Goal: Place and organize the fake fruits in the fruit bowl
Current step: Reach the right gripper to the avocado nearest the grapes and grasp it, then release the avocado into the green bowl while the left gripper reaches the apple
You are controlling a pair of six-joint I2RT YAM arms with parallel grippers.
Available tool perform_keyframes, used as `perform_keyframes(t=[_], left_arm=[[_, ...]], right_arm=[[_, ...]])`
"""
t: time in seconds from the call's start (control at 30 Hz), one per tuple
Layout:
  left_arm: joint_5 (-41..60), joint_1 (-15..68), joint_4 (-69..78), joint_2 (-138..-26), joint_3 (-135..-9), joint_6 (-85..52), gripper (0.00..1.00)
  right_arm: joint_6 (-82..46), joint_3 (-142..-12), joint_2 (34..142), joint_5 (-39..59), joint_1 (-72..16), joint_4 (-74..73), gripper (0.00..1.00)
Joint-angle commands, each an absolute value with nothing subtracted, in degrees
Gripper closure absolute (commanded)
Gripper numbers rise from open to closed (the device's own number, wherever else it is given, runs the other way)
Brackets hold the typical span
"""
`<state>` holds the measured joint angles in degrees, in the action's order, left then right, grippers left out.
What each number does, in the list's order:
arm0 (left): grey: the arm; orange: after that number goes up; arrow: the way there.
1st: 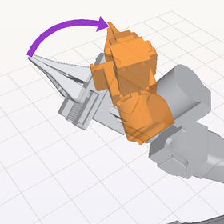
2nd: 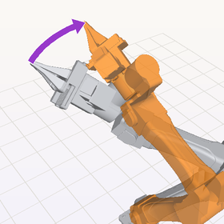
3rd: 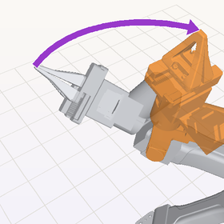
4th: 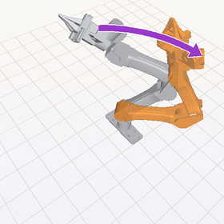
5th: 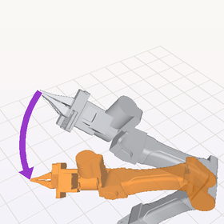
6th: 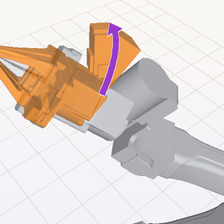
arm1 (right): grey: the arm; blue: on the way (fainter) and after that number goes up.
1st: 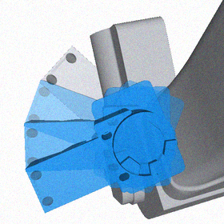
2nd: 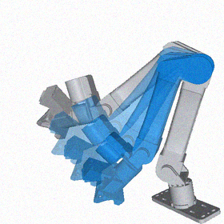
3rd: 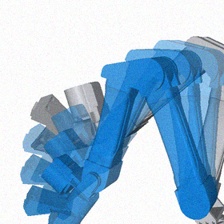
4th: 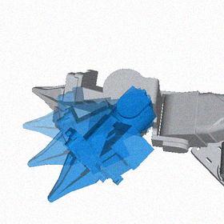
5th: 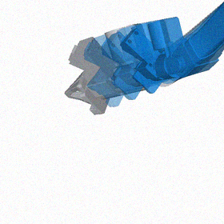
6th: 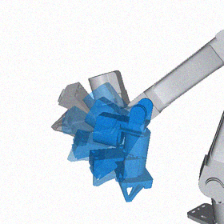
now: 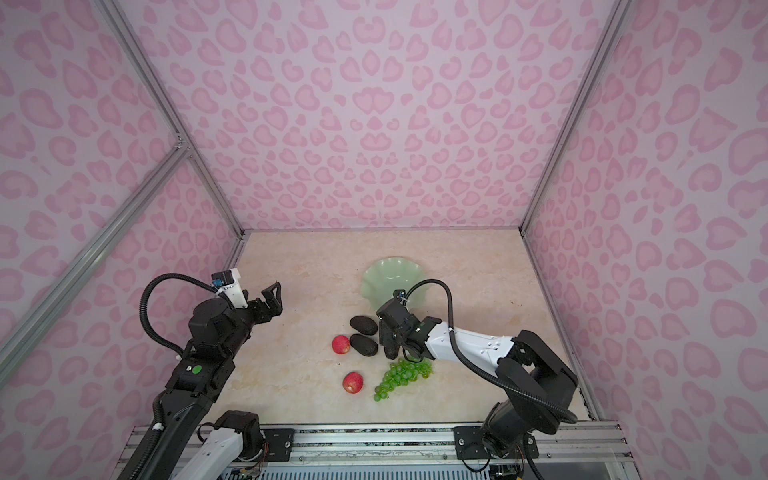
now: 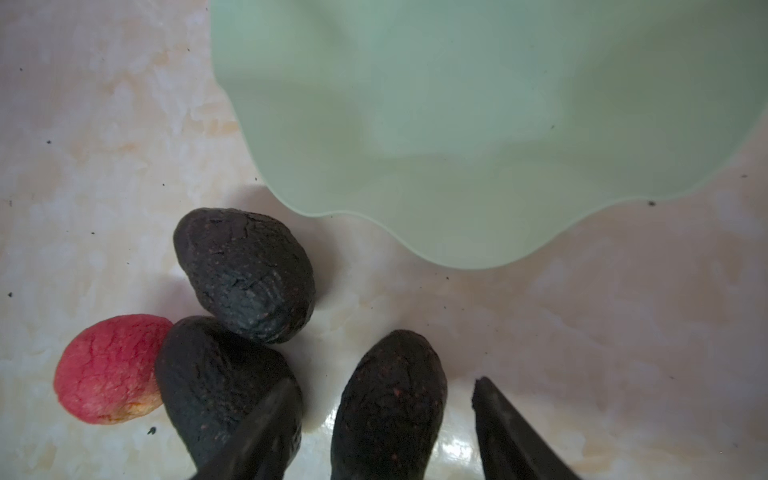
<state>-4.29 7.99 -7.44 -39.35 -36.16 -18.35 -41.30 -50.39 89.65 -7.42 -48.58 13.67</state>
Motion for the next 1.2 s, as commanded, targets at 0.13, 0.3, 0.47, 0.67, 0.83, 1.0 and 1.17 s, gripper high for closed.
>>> perform_keyframes(t=[0.13,0.3,0.47,0.67,0.83,1.0,1.17], left_arm=[[-3.6,8.0,-6.9,-38.3,-35.9,-19.2,0.03],[-3.2,8.0,-7.1,-38.3,-36.0,-19.3,0.03],[-2.8,8.0,-7.6,-38.3,-35.9,-19.7,0.03],[-0.9,7.9,-8.7,-38.2,-36.2,-20.0,0.03],[4.0,8.0,-10.1,-37.4,-35.3,-21.4,0.05],[9.3,8.2,-12.8,-39.2,-34.2,-25.4,0.09],[13.3,11.8,-14.4,-41.2,-32.0,-28.4,0.13]], right_arm=[[-45.5,-50.0,94.0,-8.8,-49.9,15.0,0.35],[-46.1,-50.0,95.8,-9.2,-50.0,13.5,0.48],[-45.3,-51.2,93.4,-11.1,-50.7,15.0,0.64],[-42.1,-53.4,84.2,-16.6,-51.8,22.5,0.64],[-37.6,-55.5,78.7,-22.8,-50.7,22.1,0.64],[-32.1,-61.6,84.2,-16.9,-43.4,18.1,0.64],[-26.4,-70.8,94.7,-13.3,-38.5,20.2,0.64]])
